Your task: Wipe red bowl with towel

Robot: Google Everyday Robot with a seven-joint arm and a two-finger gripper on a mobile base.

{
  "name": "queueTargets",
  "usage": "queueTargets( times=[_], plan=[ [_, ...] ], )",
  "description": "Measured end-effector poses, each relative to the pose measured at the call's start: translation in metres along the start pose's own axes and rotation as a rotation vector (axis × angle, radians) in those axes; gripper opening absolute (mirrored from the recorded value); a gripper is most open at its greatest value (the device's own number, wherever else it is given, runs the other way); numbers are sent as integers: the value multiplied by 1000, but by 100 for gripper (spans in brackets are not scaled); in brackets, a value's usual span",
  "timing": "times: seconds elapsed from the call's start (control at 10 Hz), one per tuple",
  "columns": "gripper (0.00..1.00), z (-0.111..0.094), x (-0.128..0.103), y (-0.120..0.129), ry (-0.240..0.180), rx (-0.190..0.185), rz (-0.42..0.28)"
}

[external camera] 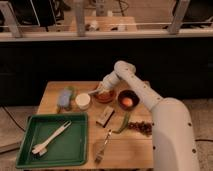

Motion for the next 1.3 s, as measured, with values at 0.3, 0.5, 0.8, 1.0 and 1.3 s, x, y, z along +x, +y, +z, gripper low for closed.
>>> queueTargets(
  times=[0.3,0.5,0.8,1.0,1.3],
  plan=[
    [0,-18,18,16,25,8,33],
    [0,-25,30,14,50,19,57],
    [0,-30,43,-6,78,43,76],
    [0,-26,45,-24,86,54,72],
    [0,-15,38,-36,75,54,56]
  ],
)
